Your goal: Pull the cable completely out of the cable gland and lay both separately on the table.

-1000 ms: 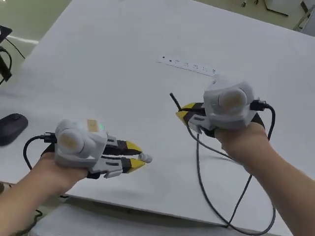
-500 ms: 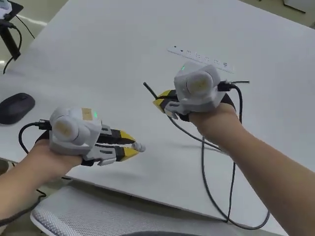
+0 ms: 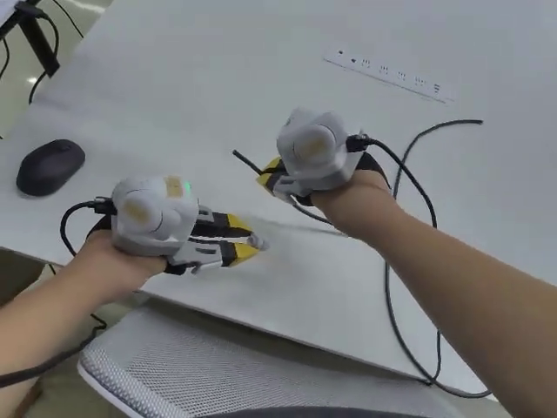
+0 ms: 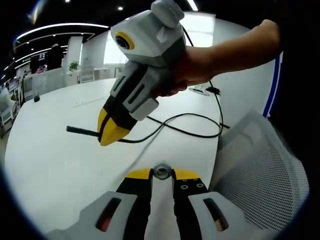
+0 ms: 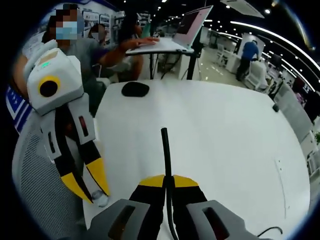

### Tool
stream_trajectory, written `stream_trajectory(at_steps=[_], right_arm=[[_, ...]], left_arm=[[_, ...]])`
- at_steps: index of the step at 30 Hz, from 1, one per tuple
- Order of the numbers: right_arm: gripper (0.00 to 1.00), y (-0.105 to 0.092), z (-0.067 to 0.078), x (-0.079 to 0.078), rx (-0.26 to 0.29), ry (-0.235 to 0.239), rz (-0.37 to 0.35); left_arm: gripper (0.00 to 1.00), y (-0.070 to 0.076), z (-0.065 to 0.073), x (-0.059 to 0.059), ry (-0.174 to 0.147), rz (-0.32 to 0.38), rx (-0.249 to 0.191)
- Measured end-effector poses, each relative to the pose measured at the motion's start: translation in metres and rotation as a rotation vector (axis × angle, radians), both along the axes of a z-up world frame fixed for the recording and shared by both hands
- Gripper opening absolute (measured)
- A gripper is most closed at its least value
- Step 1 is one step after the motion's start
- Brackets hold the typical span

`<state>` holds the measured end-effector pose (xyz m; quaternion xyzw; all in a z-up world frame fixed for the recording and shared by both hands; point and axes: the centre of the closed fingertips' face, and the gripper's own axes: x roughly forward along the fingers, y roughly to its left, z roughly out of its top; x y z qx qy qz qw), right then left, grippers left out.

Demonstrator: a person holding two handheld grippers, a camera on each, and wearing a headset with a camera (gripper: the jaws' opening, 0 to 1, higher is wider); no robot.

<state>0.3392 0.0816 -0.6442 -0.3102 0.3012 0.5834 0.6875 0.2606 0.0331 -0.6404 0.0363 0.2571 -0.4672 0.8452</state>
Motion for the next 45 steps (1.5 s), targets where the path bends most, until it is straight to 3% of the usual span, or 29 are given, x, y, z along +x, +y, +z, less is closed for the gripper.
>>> stream_trajectory(at_steps=[5, 8, 12, 24, 40, 45], right_arm=[[0.0, 0.0, -0.028, -0.005, -0.056, 0.024, 0.039], [0.0, -0.001, -0.037, -0.008, -0.074, 0.07, 0.037], [0.0, 0.0, -0.045, -0.009, -0.077, 0.071, 0.046], [0.0, -0.004, -0.061, -0.013, -0.115, 0.067, 0.073], [0.0, -0.008, -0.066, -0.013, -0.113, 0.066, 0.063], [0.0, -0.008, -0.067, -0.013, -0.124, 0.044, 0.077]], left_arm=[[0.16, 0.0, -0.02, 0.004, 0.026, 0.003, 0.017], [0.16, 0.0, -0.032, 0.003, 0.068, 0.0, 0.019], [0.16, 0.001, -0.042, 0.0, 0.088, 0.004, 0.031], [0.16, 0.002, -0.048, 0.008, 0.08, 0.016, 0.05], [0.16, 0.001, -0.057, 0.008, 0.066, -0.007, 0.104], [0.16, 0.003, -0.059, 0.01, 0.065, 0.001, 0.119]])
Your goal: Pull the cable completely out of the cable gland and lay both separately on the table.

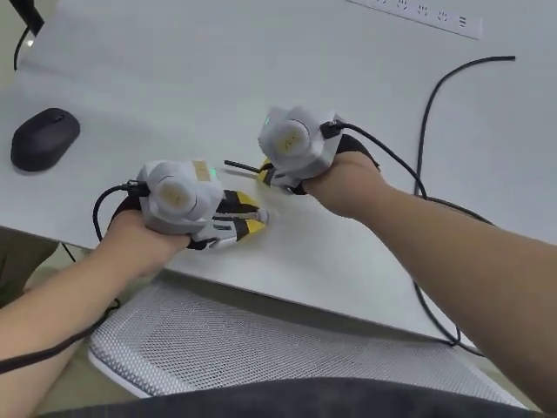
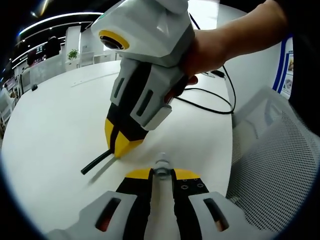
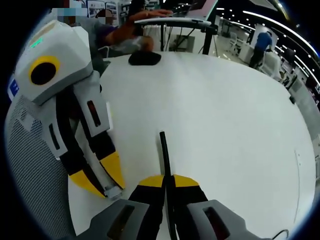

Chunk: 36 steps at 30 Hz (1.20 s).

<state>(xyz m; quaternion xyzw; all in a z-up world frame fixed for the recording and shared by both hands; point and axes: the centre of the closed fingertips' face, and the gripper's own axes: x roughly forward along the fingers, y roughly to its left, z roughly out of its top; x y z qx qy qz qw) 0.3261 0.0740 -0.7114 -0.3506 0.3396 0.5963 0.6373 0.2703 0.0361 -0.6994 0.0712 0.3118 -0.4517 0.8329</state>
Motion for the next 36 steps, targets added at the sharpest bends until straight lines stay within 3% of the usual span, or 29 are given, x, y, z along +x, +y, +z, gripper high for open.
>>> stream_trajectory(at_steps=[11, 20, 29, 36], right_arm=[[0.0, 0.0008, -0.0011, 0.0006, -0.012, -0.014, 0.024], [0.0, 0.0023, -0.0025, -0.0004, -0.026, -0.017, 0.024], [0.03, 0.0013, -0.0019, 0.0025, -0.038, -0.04, 0.02], [0.1, -0.004, 0.0074, 0.0054, -0.015, -0.039, 0.002]], left_arm=[[0.16, 0.0022, -0.002, 0.0013, -0.015, -0.018, 0.037], [0.16, 0.004, -0.005, -0.0024, 0.004, -0.024, 0.047], [0.2, 0.0069, -0.0017, -0.0019, 0.011, -0.01, 0.034], [0.24, 0.0073, -0.0001, -0.0028, 0.015, -0.003, 0.026]])
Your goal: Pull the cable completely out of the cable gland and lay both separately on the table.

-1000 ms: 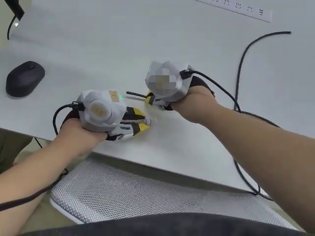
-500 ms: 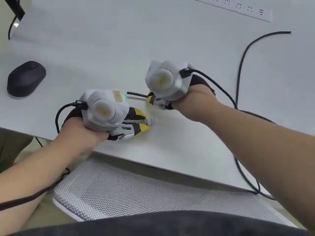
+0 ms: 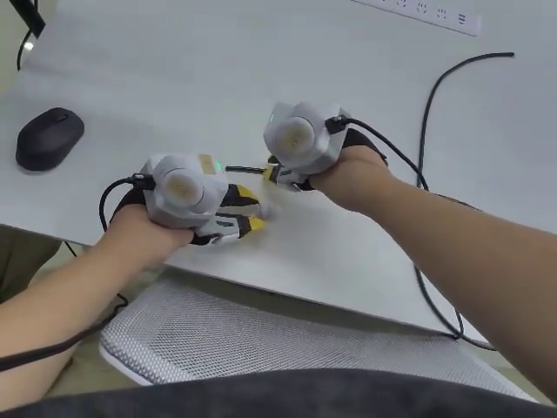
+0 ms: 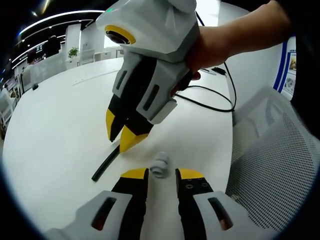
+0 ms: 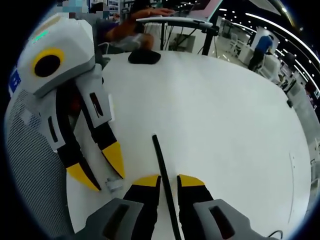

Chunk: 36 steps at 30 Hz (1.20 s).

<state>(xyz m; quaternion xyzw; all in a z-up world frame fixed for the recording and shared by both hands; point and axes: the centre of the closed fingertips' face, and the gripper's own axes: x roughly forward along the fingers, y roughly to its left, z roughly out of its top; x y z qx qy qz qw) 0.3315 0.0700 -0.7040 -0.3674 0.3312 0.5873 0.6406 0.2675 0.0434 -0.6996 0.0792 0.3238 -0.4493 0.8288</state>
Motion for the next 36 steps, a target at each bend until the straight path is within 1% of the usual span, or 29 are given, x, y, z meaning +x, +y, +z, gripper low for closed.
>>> stream_trajectory(at_steps=[5, 8, 11, 13, 14, 16, 17, 20, 23, 25, 26, 27, 29, 30, 31, 32, 34, 35, 36], right_arm=[[0.14, -0.005, 0.013, 0.003, 0.025, -0.008, -0.021], [0.16, -0.009, 0.023, 0.002, 0.047, -0.023, -0.025], [0.19, -0.015, 0.031, 0.001, 0.065, -0.031, -0.039], [0.23, -0.021, 0.042, 0.002, 0.1, -0.046, -0.061], [0.24, -0.022, 0.044, 0.002, 0.106, -0.046, -0.066], [0.26, -0.028, 0.053, 0.001, 0.138, -0.038, -0.098], [0.26, -0.033, 0.058, 0.0, 0.154, -0.037, -0.112], [0.28, -0.045, 0.067, -0.003, 0.181, -0.038, -0.131], [0.3, -0.058, 0.077, -0.007, 0.215, -0.034, -0.16], [0.31, -0.068, 0.083, -0.011, 0.229, -0.031, -0.176], [0.32, -0.074, 0.086, -0.013, 0.241, -0.027, -0.185], [0.34, -0.077, 0.088, -0.014, 0.248, -0.029, -0.191], [0.36, -0.088, 0.095, -0.016, 0.266, -0.034, -0.215], [0.37, -0.092, 0.099, -0.017, 0.281, -0.036, -0.231], [0.38, -0.097, 0.105, -0.018, 0.312, -0.035, -0.262], [0.4, -0.102, 0.109, -0.019, 0.325, -0.032, -0.279], [0.42, -0.114, 0.116, -0.024, 0.354, -0.017, -0.319], [0.44, -0.118, 0.119, -0.025, 0.37, -0.015, -0.337], [0.48, -0.123, 0.124, -0.031, 0.421, 0.015, -0.362]], left_arm=[[0.28, 0.0, 0.0, -0.002, 0.003, 0.003, -0.004], [0.29, -0.002, 0.004, -0.004, 0.007, 0.008, -0.023], [0.32, -0.003, 0.005, -0.006, 0.01, 0.009, -0.021], [0.35, -0.002, 0.007, -0.008, 0.012, 0.011, -0.022], [0.37, -0.001, 0.007, -0.008, 0.017, 0.016, -0.02], [0.39, 0.0, 0.011, -0.011, 0.02, 0.02, -0.025], [0.4, 0.0, 0.013, -0.013, 0.019, 0.019, -0.03], [0.43, 0.001, 0.019, -0.017, 0.016, 0.019, -0.033], [0.45, 0.004, 0.026, -0.018, 0.011, 0.035, -0.048], [0.47, 0.005, 0.029, -0.02, 0.018, 0.046, -0.059], [0.47, 0.005, 0.032, -0.022, 0.017, 0.049, -0.064], [0.48, 0.006, 0.034, -0.023, 0.014, 0.049, -0.066], [0.51, 0.005, 0.039, -0.026, 0.022, 0.058, -0.076], [0.54, 0.006, 0.042, -0.027, 0.02, 0.064, -0.081], [0.55, 0.007, 0.043, -0.025, 0.013, 0.07, -0.088], [0.56, 0.008, 0.046, -0.025, 0.01, 0.079, -0.099], [0.57, 0.01, 0.052, -0.027, 0.029, 0.099, -0.123], [0.58, 0.011, 0.055, -0.026, 0.022, 0.104, -0.125], [0.59, 0.012, 0.058, -0.027, 0.018, 0.111, -0.129]])
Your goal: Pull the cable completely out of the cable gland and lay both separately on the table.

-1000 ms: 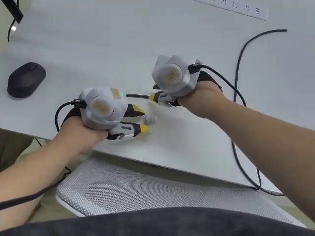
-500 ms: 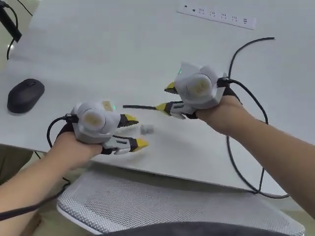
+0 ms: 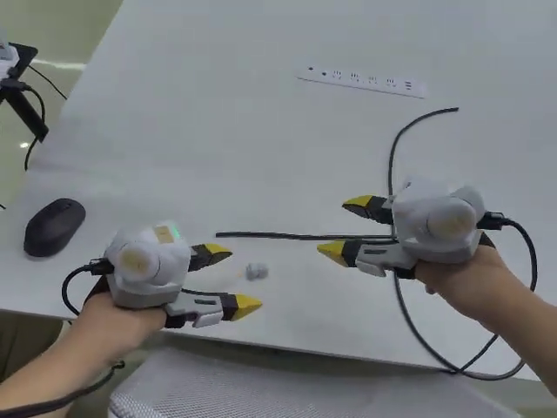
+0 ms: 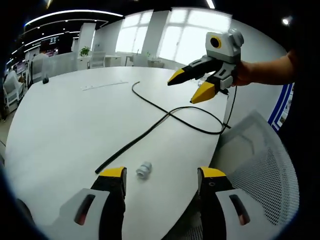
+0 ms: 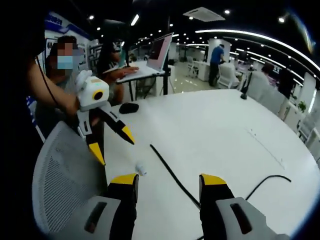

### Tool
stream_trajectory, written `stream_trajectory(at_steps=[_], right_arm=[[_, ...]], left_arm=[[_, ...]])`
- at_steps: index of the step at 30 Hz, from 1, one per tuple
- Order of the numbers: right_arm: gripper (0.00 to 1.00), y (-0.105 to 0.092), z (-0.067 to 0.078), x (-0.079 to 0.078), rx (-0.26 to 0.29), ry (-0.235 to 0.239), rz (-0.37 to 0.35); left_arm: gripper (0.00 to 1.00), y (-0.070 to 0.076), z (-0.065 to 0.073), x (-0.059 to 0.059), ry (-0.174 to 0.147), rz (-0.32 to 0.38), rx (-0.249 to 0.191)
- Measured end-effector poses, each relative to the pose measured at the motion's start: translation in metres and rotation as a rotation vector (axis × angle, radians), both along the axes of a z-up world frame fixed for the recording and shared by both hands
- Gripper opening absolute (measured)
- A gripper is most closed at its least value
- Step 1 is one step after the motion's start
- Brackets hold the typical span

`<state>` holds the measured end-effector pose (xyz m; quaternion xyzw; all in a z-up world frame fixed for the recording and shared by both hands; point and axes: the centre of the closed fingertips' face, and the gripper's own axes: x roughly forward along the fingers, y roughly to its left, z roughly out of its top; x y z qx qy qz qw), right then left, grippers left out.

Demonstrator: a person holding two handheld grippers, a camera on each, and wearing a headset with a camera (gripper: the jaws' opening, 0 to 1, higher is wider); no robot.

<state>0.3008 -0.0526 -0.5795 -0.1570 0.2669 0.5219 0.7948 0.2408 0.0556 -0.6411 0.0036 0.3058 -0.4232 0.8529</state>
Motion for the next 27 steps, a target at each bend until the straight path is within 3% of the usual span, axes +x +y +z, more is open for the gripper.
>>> stream_trajectory(at_steps=[9, 13, 16, 20, 27], right_arm=[[0.59, -0.058, 0.002, -0.024, 0.07, 0.029, -0.141], [0.64, -0.077, -0.001, -0.032, 0.084, 0.029, -0.18], [0.69, -0.09, -0.006, -0.039, 0.099, 0.035, -0.207], [0.75, -0.097, -0.01, -0.048, 0.114, 0.049, -0.223], [0.83, -0.099, -0.014, -0.058, 0.14, 0.091, -0.234]], left_arm=[[0.7, 0.004, 0.026, -0.003, -0.018, 0.03, -0.033], [0.75, 0.005, 0.039, -0.001, -0.054, 0.05, -0.052], [0.79, 0.005, 0.042, -0.001, -0.059, 0.055, -0.052], [0.82, 0.004, 0.043, -0.008, -0.051, 0.046, -0.037], [0.85, 0.005, 0.045, -0.007, -0.051, 0.061, -0.043]])
